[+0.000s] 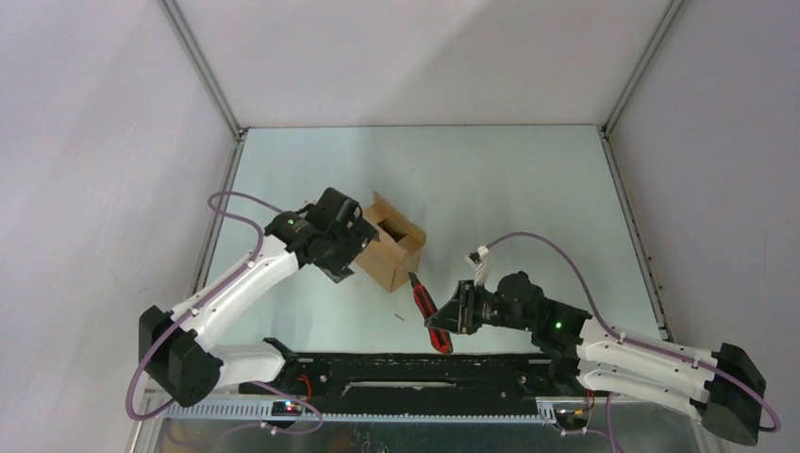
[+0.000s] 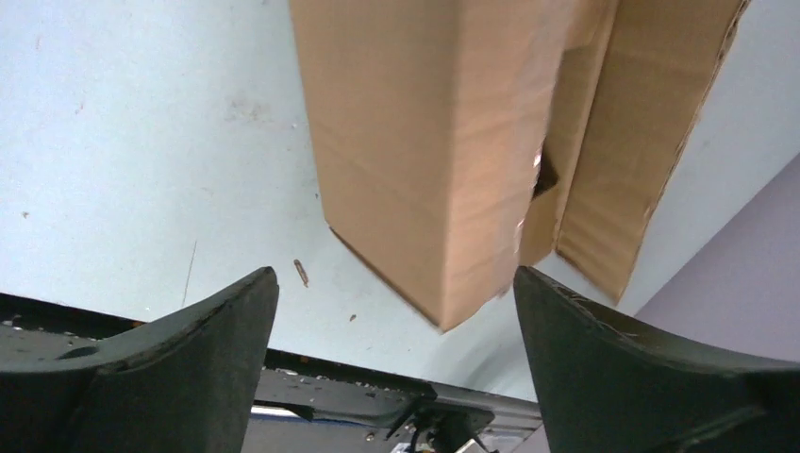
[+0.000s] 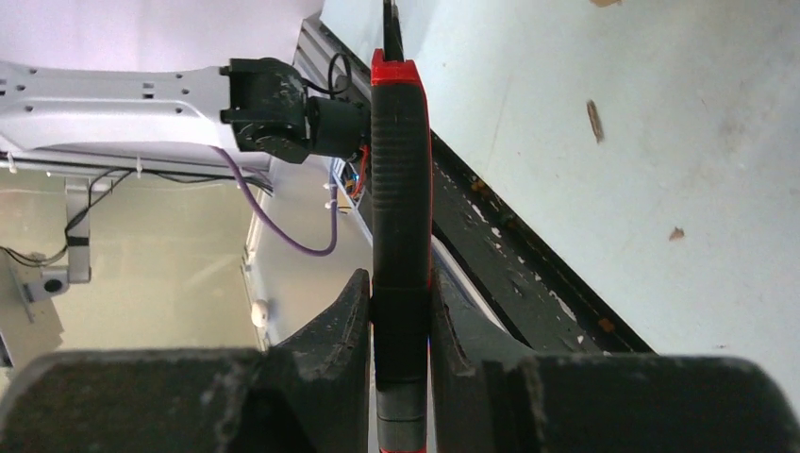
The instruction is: Unpack the express box
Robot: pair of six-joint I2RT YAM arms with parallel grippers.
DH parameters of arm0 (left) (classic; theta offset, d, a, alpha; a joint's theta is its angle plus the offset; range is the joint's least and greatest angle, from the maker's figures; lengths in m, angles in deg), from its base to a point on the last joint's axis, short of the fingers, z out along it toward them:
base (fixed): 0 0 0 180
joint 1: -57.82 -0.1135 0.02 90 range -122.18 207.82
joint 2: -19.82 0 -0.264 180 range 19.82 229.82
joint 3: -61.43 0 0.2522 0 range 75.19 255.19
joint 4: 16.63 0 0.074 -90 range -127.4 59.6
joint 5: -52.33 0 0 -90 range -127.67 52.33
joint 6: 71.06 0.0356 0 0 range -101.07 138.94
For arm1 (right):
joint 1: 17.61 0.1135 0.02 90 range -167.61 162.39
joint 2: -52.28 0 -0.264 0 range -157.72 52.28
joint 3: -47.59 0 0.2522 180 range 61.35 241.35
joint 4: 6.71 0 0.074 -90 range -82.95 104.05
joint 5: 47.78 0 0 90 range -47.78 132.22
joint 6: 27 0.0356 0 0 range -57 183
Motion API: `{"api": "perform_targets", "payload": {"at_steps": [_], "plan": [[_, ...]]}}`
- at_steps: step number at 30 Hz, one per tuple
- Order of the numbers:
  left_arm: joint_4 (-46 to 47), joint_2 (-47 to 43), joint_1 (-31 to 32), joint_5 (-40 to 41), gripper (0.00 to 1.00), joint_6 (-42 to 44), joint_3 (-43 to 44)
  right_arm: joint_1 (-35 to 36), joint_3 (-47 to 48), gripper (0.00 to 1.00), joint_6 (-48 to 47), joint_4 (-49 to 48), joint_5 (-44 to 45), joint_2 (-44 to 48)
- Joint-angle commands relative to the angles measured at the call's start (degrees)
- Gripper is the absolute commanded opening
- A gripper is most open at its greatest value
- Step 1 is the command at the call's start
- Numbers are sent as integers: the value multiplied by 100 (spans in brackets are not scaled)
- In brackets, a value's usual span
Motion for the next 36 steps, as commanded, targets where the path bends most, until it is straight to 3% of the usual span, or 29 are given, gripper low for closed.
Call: {"api": "perform_targets", "payload": {"at_steps": [1,6,10,12,14,18,21,26,31,36], "plan": [[-605,69,-16,32,100,895,773,37,579,0,-785,595,47,-75],[-637,-227,-16,110,100,1247,662,170,1004,0,-1239,1347,448,-81],[-275,-498,-16,-189,98,1968,539,249,1288,0,-1771,1413,156,-112],[-138,-735,-7,-292,97,2363,469,430,1629,0,-2123,1875,582,-213],[-242,-909,-15,-483,96,2508,480,854,2038,0,-2496,2440,1694,-330],[-184,-1154,40,-1191,92,2012,343,1610,2620,0,-3030,2984,3703,-764],[10,-1367,264,-1238,91,1427,57,2246,2898,0,-3549,2894,5144,-1135],[371,-1665,452,-1412,91,834,-235,2918,3274,0,-4598,2673,6765,-1948],[421,-1719,606,-1300,92,578,-163,3127,3411,0,-5388,2144,7073,-2458],[454,-1834,693,-1124,88,243,-335,3151,3625,0,-5576,2199,7336,-2832]]}}
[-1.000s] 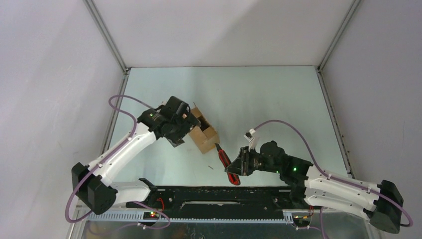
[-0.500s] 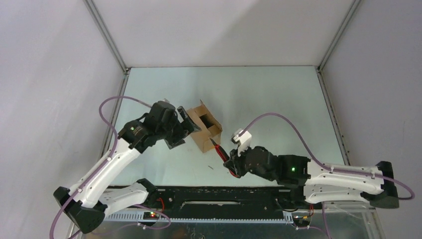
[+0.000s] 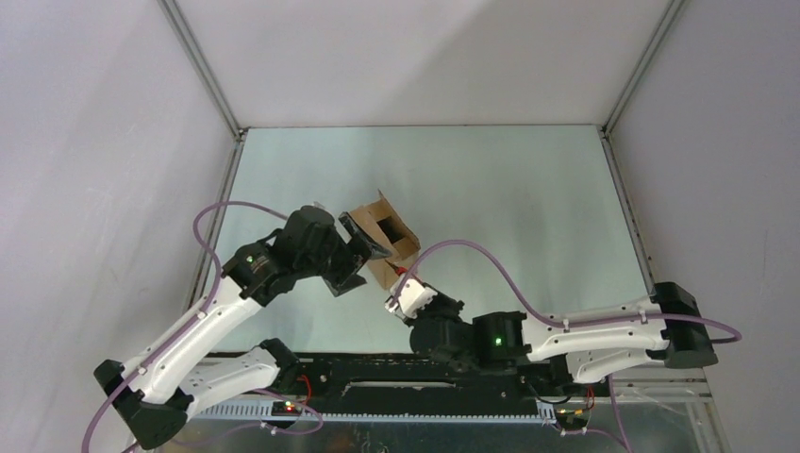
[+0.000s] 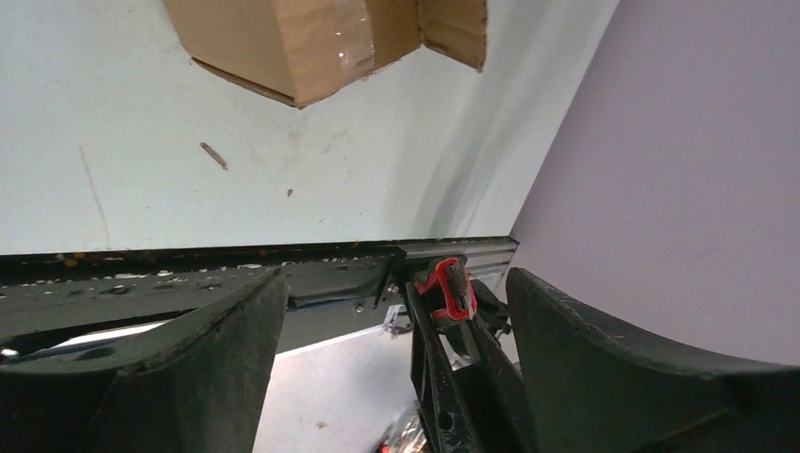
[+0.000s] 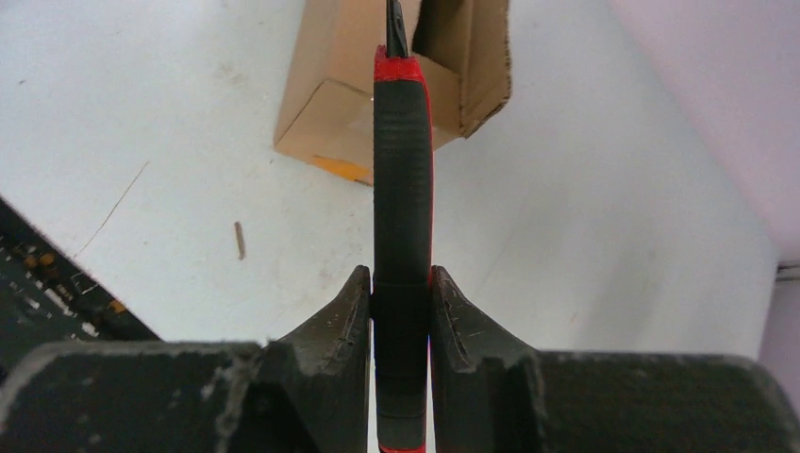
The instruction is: Unpack the express box
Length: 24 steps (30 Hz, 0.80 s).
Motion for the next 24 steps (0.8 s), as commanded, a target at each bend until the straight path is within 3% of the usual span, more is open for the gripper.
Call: {"api": "perform_targets", "payload": {"at_steps": [1,10,21,24], "plan": [[389,-80,158,10,86,-454,-275,45,437,0,-511,-413,736,-152],[780,561,415,-179,73,-436,-127,188,591,0,-1161,-732,962,-622],[1175,891,467,-670,28,-587,-338,124,663,0,-1066,-593,1044,-860],[1269,899,462,-735,1,-560,-375,115,707,0,-836,-382,941,-921]]}}
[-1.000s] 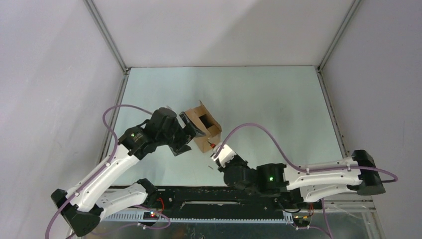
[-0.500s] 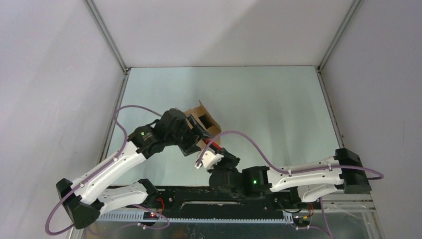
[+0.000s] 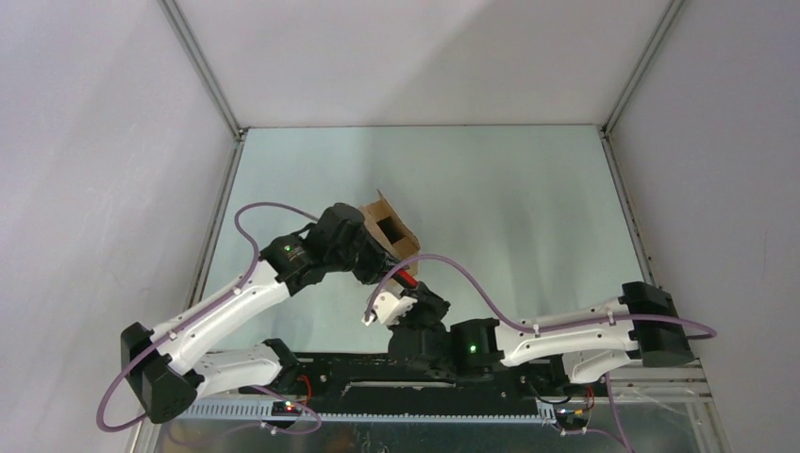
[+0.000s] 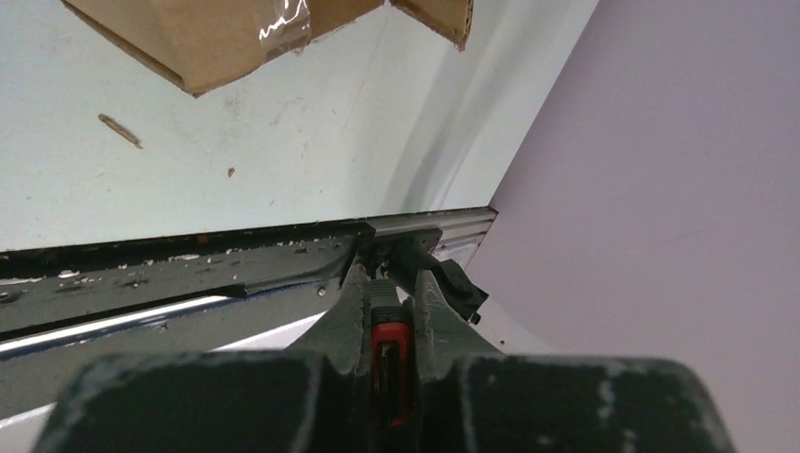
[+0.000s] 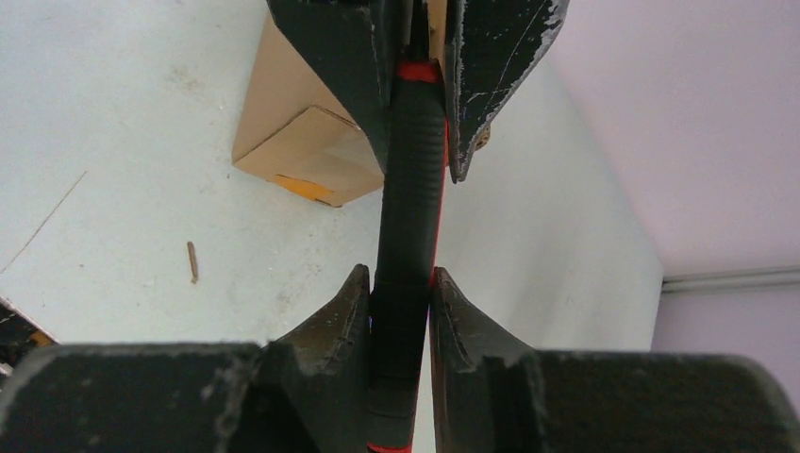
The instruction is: Unpack the express box
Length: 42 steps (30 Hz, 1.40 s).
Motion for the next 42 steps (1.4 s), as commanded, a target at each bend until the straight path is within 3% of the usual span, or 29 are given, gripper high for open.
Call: {"api": "perform_targets", "payload": {"at_steps": [1,2,4,7,9,10,16,19,25,30,33,36,39,42], "plan": [[200,36,26,-237,0,70,-142,-39,317,1,337,158,88,-37],[183,31,21,-186,0,118,-124,-61,325,10,520,271,-10,19],[163,17,-71,-145,0,289,-108,-140,319,39,945,624,-324,230],[232,-27,-282,-221,0,780,-137,-444,135,82,1536,778,-1541,958],[614,-95,-402,-451,0,1158,-232,-785,-161,97,1749,611,-2840,1556],[688,-86,-442,-599,0,1290,-232,-1011,-341,98,1909,477,-3562,1885],[1878,-419,-456,-1360,0,2006,-648,-3385,-2046,100,3638,-1451,-8163,3550],[2773,-692,-450,-1783,0,2035,-1034,-3705,-2311,98,4177,-2363,-8957,3504],[4142,-941,-369,-2217,0,1738,-1613,-3784,-2816,94,5500,-4414,-9512,2839],[4575,-1146,-361,-2115,0,1663,-1837,-3778,-3329,87,6705,-6298,-9584,2286],[4713,-1188,-361,-2069,0,1626,-1873,-3727,-3650,79,7457,-7386,-9439,1873],[4954,-1149,-351,-2104,0,1537,-1961,-3681,-3925,64,8064,-8476,-9179,1438],[4998,-1138,-347,-2141,0,1513,-2019,-3738,-4174,55,8389,-8971,-8855,1205],[5081,-1128,-342,-2191,0,1475,-2076,-3766,-4243,53,8383,-9039,-8716,1112]]}}
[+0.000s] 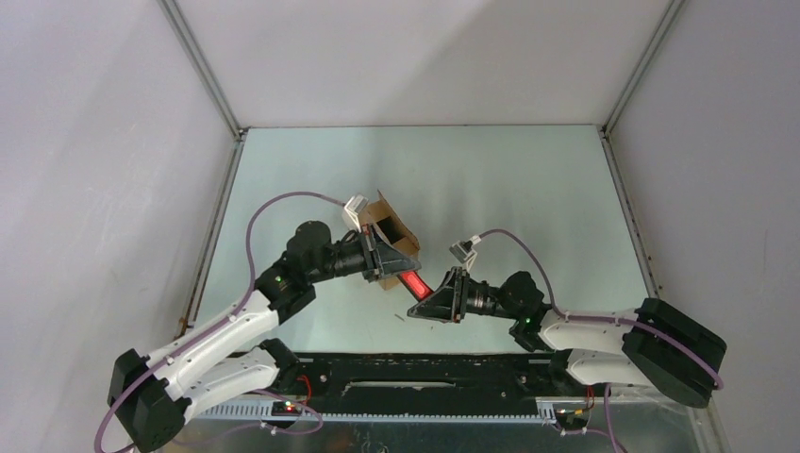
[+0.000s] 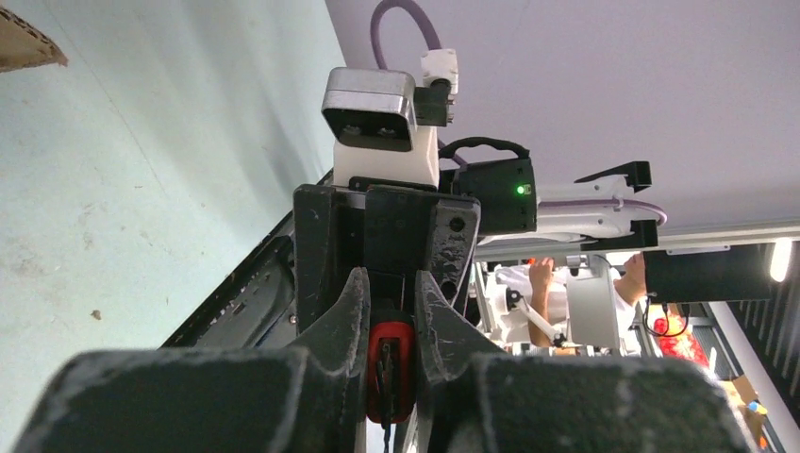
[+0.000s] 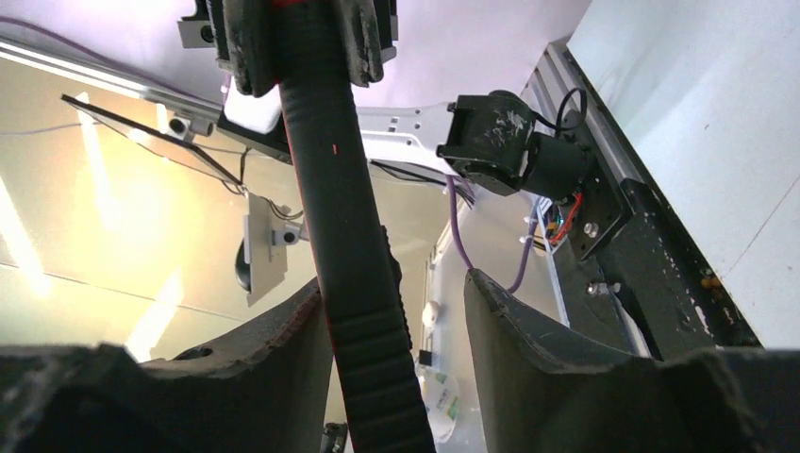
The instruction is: Unpack the express box
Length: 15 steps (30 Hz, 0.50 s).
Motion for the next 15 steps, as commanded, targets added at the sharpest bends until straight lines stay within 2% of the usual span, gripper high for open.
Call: {"api": "perform_targets", "payload": {"at_steps": [1,7,13,15], "plan": [[650,-66,41,-130,0,-214,-100,-11,-18,53,411,-1079,367,-108],[252,-6,120,-169,0,57,-11,-17,198,52,38,-346,284,195],[419,87,204,-112,0,21,-92,45,364,34,-212,363,293,602],[412,98,225,-85,0,30,-94,56,384,26,-263,487,306,702]]}}
